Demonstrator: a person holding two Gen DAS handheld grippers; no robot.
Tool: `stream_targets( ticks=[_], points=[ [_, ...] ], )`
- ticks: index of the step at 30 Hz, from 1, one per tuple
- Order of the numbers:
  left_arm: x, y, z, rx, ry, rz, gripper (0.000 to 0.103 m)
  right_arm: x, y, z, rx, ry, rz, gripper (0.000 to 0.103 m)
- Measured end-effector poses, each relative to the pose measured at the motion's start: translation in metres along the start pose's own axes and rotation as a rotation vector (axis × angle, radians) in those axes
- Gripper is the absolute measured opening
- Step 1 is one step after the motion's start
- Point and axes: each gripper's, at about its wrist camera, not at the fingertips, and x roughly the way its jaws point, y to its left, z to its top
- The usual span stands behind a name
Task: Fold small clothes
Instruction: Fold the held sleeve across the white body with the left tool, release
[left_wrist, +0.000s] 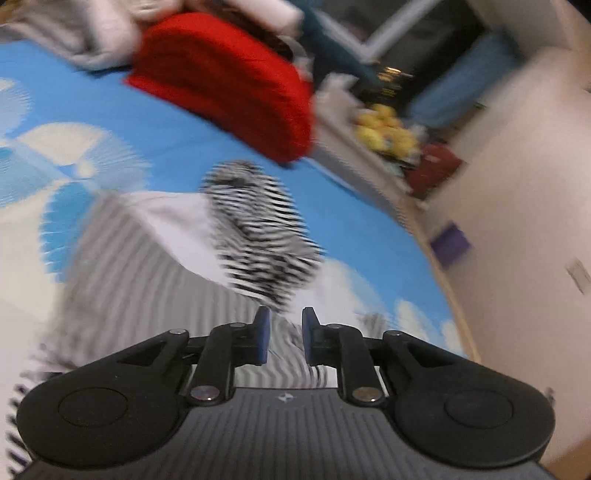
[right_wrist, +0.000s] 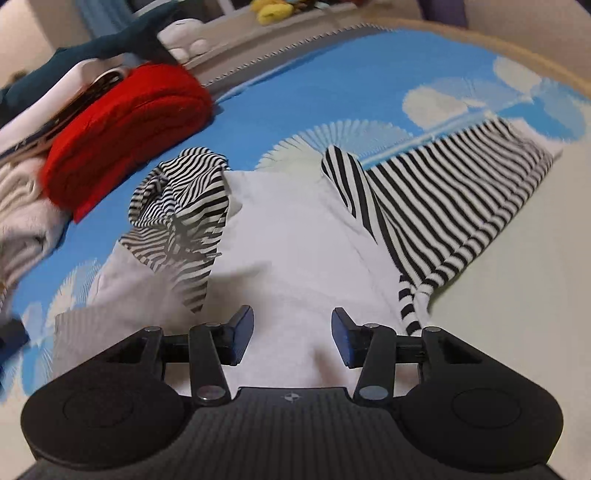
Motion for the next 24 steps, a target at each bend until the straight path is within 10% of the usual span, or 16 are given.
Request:
stream_targets(
  ticks=[7,19,22,24],
  points=[
    [0.015,0.054,0.023,0.029,0.033,0.414,0.019,0.037,-0.005,0.010,0.147,0.094,0.013,0.050],
    [0.026,0.080,0.060,-0.032,0.048,0.454,0.019,0.103,-0.011,0.006,0.349,0.178,-0.053,0.050],
    [0.031,0.084,0.064,-0.007,0.054,0.449,0.019,0.104,-0.002,0.011,0.319,0.139,-0.014,0.003],
    [0.032,0.087,0.066,0.002,0.058,0.450,0.019,0.091,0.003,0.017,0.316,0.065,0.028,0.002]
  ],
)
